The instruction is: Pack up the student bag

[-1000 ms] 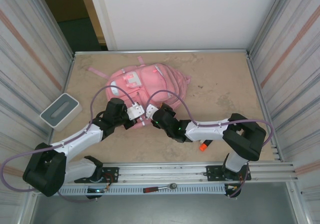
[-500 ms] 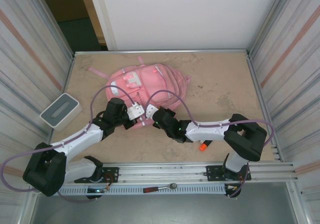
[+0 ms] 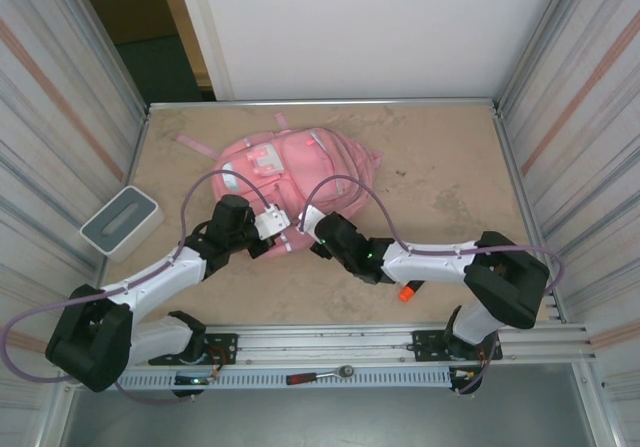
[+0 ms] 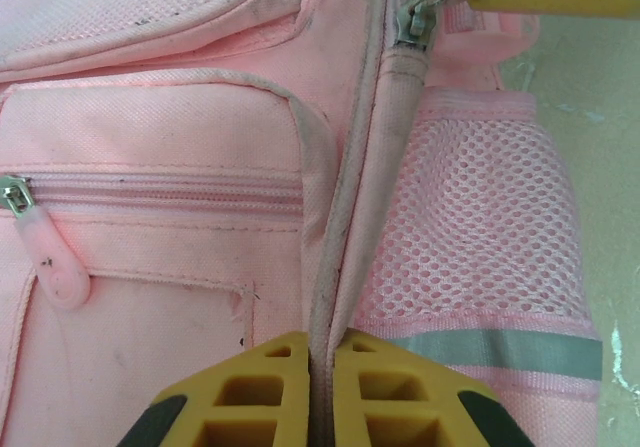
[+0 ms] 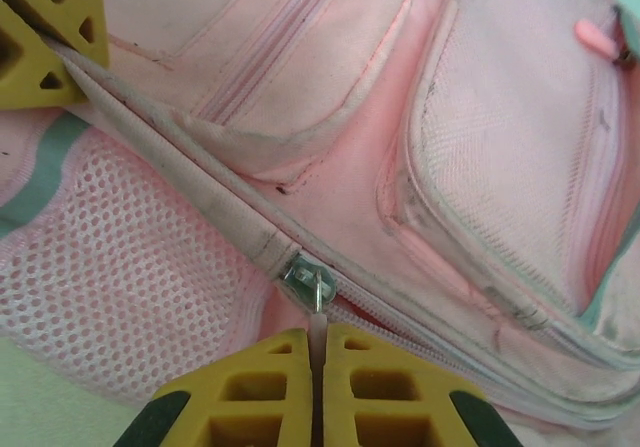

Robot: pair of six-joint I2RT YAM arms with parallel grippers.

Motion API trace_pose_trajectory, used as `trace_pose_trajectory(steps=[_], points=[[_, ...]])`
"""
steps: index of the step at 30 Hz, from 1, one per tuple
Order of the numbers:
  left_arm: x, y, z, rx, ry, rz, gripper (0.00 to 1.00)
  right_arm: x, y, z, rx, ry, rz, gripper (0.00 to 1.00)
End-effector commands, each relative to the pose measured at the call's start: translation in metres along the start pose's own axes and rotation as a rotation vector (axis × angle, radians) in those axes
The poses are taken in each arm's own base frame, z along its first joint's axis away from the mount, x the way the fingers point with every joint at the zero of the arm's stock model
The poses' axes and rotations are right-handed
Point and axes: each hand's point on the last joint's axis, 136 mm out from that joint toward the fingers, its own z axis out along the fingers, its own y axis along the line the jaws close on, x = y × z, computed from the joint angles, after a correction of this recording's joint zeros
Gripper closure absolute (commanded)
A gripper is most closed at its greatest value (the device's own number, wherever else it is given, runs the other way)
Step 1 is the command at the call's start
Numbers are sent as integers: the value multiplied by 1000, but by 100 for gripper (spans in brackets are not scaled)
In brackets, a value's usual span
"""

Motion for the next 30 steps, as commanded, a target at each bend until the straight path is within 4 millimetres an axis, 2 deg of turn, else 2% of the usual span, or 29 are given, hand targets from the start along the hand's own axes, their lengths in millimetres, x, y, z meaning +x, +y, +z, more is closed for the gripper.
trace_pose_trajectory(steps=[1, 15, 17, 25, 30], points=[[-11, -1, -4, 27, -30, -21, 100, -6, -6, -13, -72, -26, 138, 100], [-5, 4, -5, -10, -5, -9, 100, 11, -25, -26, -377, 47, 601, 100], [-5, 6, -6, -25, -4, -10, 100, 16, -28, -29, -380, 62, 618, 100], [-2, 15, -10, -73, 1, -26, 100, 53, -68, -32, -320, 162, 753, 100], [1, 23, -12, -109, 7, -40, 100, 65, -84, -33, -302, 198, 837, 100]])
